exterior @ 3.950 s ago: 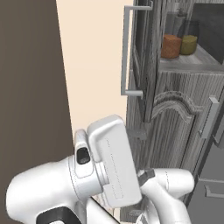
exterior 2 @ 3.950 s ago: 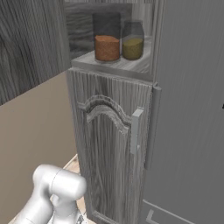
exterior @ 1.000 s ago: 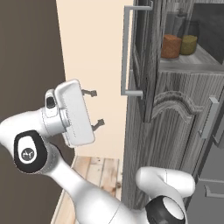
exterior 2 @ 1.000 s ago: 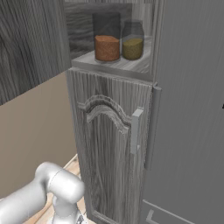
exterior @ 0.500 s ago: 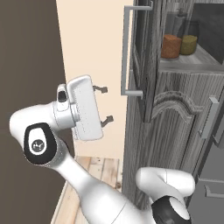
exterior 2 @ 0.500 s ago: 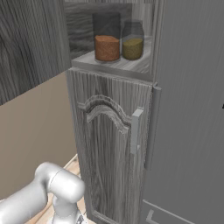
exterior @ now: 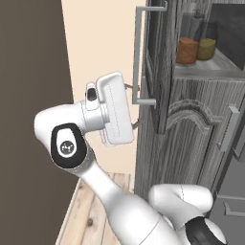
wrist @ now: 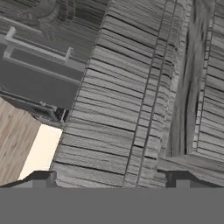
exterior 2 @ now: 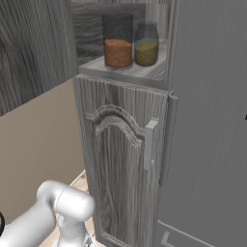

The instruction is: Pick the jar and jar from the dining table and place them in the open cabinet. Close the cabinet after placing the objects.

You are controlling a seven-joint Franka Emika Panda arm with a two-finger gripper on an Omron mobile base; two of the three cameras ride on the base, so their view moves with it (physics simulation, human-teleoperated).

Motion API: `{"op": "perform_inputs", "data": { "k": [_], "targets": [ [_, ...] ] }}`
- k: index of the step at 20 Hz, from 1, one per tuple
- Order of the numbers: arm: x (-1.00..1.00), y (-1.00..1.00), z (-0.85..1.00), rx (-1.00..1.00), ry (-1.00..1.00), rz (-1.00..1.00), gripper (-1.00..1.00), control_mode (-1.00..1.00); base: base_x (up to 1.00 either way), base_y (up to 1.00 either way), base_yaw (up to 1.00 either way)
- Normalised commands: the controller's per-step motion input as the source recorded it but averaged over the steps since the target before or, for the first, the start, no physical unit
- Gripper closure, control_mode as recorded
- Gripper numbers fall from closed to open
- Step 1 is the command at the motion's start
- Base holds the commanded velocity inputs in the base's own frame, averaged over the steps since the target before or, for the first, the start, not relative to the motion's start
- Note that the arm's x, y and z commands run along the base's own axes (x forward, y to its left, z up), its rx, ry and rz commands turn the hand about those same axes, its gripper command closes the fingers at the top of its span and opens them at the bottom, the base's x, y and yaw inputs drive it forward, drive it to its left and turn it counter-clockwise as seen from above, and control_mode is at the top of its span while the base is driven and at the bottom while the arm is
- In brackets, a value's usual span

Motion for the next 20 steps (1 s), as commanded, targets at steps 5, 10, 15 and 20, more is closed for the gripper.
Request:
{"op": "perform_inputs", "data": {
  "k": [5, 10, 15, 20],
  "targets": [
    [0.00, -0.39, 0.40, 0.00, 0.11, 0.00, -1.00, -1.00, 0.00, 0.00, 0.00],
    [0.00, -0.54, 0.31, -0.01, 0.14, 0.00, -1.00, -1.00, 0.00, 0.00, 0.00],
    [0.00, -0.77, 0.07, -0.03, 0.14, 0.00, -1.00, -1.00, 0.00, 0.00, 0.00],
    [0.05, -0.97, 0.00, -0.01, 0.19, 0.00, -1.00, -1.00, 0.00, 0.00, 0.00]
  ]
}}
